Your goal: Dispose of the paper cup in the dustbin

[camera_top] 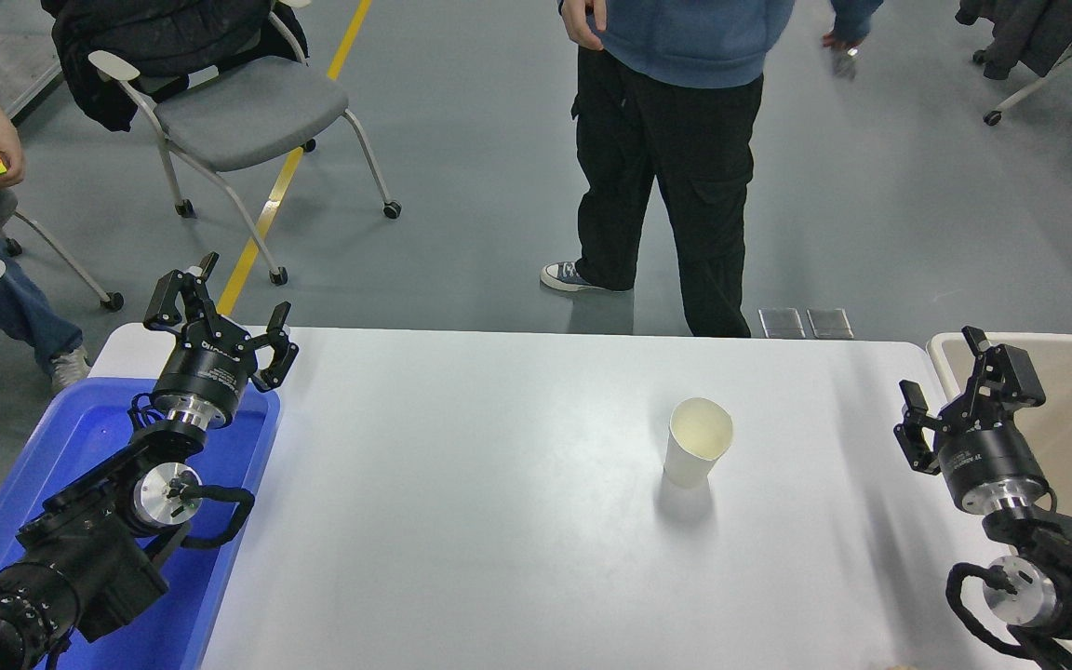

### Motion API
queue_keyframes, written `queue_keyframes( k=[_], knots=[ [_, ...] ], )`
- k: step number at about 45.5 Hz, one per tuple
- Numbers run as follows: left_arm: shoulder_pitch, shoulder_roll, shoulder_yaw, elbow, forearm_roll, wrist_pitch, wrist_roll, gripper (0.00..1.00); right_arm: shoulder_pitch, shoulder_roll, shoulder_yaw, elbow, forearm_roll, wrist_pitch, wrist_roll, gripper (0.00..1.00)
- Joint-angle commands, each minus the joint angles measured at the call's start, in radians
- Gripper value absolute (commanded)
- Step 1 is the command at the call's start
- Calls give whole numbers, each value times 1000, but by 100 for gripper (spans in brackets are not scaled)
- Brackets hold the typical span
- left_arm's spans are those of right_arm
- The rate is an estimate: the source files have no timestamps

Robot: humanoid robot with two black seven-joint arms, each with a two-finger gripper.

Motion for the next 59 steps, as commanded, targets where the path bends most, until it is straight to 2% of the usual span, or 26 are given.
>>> queue_keyframes(
  k=[1, 9, 16, 22, 30, 35, 45, 52, 59],
  knots=[
    [0, 0, 0, 0, 0, 0, 2, 100, 2, -76, -17, 161, 0, -18, -53, 99],
    [0, 0, 0, 0, 0, 0, 2, 100, 30, -125, -106, 209, -82, -23, -74, 99],
    [0, 0, 0, 0, 0, 0, 0, 100, 123, -166, -265, 212, -487, -117, -73, 99],
    [0, 0, 0, 0, 0, 0, 2, 100, 172, -183, -394, 215, -632, -157, -71, 99],
    [0, 0, -1, 0, 0, 0, 0, 100, 353, -225, -693, 217, -669, -245, -76, 99],
    [0, 0, 0, 0, 0, 0, 0, 100, 490, -232, -894, 210, -682, -253, -80, 99],
    [0, 0, 0, 0, 0, 0, 0, 100, 767, -222, -1235, 187, -687, -249, -155, 99],
    [0, 0, 0, 0, 0, 0, 0, 100, 922, -130, -1453, 151, -681, -247, -203, 99],
    [0, 0, 0, 0, 0, 0, 2, 100, 961, -33, -1522, 123, -650, -246, -260, 99]
  ],
)
